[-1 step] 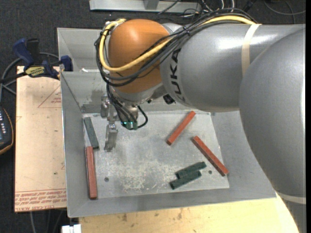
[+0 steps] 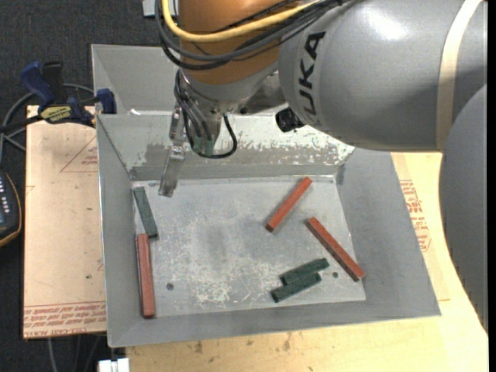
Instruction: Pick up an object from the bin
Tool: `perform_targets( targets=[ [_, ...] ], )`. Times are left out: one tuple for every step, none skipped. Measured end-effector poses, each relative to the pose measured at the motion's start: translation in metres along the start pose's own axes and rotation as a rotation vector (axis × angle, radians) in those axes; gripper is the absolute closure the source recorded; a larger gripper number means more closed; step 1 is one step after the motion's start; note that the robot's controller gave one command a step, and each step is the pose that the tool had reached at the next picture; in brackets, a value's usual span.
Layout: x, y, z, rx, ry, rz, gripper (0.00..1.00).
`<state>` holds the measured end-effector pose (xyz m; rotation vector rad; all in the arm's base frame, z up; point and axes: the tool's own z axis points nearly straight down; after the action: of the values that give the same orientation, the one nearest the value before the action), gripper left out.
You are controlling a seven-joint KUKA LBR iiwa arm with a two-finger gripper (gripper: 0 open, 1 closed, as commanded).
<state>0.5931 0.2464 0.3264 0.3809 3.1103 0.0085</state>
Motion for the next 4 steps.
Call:
perform_targets(
  targets=[
    [0.001,-0.001,0.004,0.004,0.005,0.001,1.0],
    [0.001,-0.001,0.004,0.004,0.005,0.001,0.0],
    [-0.02,-0.007,0.111,0.01,0.012,-0.01,0.0],
    [-0.018,-0.012,0.225,0.008,0.013,-0.236,0.0]
  ],
)
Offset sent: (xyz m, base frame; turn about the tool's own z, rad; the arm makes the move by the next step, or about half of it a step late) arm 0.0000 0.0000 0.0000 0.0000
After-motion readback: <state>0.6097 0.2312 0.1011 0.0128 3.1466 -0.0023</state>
